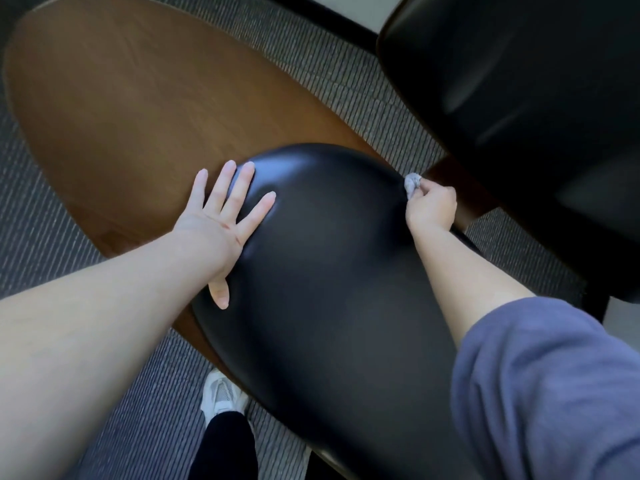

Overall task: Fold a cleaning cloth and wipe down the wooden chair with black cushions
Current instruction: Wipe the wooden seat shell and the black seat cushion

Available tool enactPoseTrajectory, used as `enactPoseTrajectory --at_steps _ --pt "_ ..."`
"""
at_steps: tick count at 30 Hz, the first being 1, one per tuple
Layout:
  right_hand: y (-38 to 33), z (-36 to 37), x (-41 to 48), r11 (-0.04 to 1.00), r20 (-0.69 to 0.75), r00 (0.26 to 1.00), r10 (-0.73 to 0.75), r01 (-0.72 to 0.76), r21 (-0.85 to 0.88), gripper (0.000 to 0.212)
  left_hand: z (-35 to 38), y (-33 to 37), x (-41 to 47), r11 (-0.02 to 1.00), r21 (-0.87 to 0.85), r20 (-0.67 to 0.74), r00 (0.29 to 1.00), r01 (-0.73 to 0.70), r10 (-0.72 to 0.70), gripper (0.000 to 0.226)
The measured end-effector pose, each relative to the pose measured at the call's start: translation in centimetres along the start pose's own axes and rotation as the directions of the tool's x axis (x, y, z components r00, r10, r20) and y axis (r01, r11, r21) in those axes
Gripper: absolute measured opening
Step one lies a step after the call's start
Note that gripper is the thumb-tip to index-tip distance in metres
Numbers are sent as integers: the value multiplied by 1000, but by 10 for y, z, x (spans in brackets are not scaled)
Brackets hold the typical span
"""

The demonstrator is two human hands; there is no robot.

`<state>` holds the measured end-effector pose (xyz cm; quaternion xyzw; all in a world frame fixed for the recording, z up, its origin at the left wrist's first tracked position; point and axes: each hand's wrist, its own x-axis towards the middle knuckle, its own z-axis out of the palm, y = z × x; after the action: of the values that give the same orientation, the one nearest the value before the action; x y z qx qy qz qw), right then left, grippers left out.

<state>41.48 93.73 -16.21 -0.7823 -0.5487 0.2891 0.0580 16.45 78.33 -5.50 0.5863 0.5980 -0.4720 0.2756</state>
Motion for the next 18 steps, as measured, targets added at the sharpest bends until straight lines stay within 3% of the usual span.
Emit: enactPoseTrajectory --at_steps 5,11,18 --pt "-15 2 -7 987 4 997 77 -77 141 30 -1 3 -1 1000 -5 28 999 15 -15 162" --pt "-63 27 -50 947 44 978 -203 185 262 25 0 0 -1 999 -32 -2 1000 -3 3 161" --pt "-61 35 -128 806 119 844 -523 444 390 23 14 -6 -4 989 -101 -186 978 -112 92 162"
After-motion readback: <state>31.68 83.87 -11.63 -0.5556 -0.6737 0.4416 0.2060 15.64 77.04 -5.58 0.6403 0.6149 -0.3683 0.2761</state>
